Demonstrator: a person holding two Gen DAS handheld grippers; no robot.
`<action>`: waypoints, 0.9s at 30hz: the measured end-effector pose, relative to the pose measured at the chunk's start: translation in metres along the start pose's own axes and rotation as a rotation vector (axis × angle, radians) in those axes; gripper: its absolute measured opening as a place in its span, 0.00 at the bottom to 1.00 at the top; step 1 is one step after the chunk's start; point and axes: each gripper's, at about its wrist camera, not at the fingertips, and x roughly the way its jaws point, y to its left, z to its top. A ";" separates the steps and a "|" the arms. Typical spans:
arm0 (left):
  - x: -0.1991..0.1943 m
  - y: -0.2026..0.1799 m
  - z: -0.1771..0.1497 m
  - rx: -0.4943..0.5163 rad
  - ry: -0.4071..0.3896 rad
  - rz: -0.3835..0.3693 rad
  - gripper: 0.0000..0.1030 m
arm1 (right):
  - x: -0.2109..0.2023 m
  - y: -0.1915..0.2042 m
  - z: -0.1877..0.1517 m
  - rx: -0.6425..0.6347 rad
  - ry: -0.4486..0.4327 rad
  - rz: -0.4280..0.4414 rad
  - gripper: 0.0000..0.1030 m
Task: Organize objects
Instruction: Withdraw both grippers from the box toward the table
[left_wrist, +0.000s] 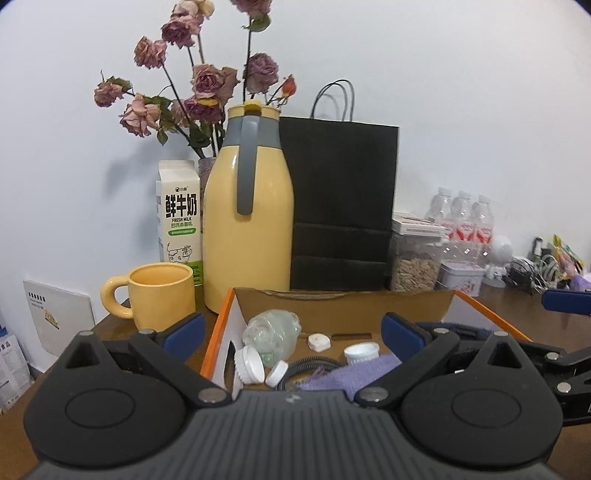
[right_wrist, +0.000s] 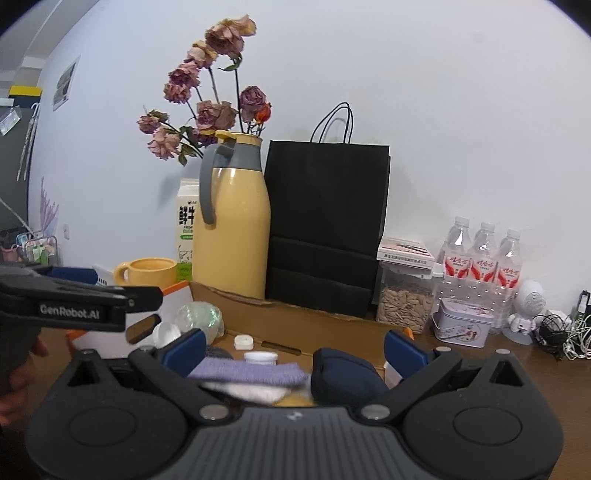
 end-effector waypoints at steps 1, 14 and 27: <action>-0.005 -0.001 -0.002 0.009 0.003 -0.007 1.00 | -0.007 0.001 -0.004 -0.006 0.003 0.000 1.00; -0.044 0.001 -0.041 0.046 0.120 -0.037 1.00 | -0.037 0.012 -0.057 -0.023 0.186 0.017 0.95; -0.044 0.003 -0.058 0.047 0.226 -0.041 1.00 | -0.010 0.005 -0.072 0.066 0.324 0.025 0.61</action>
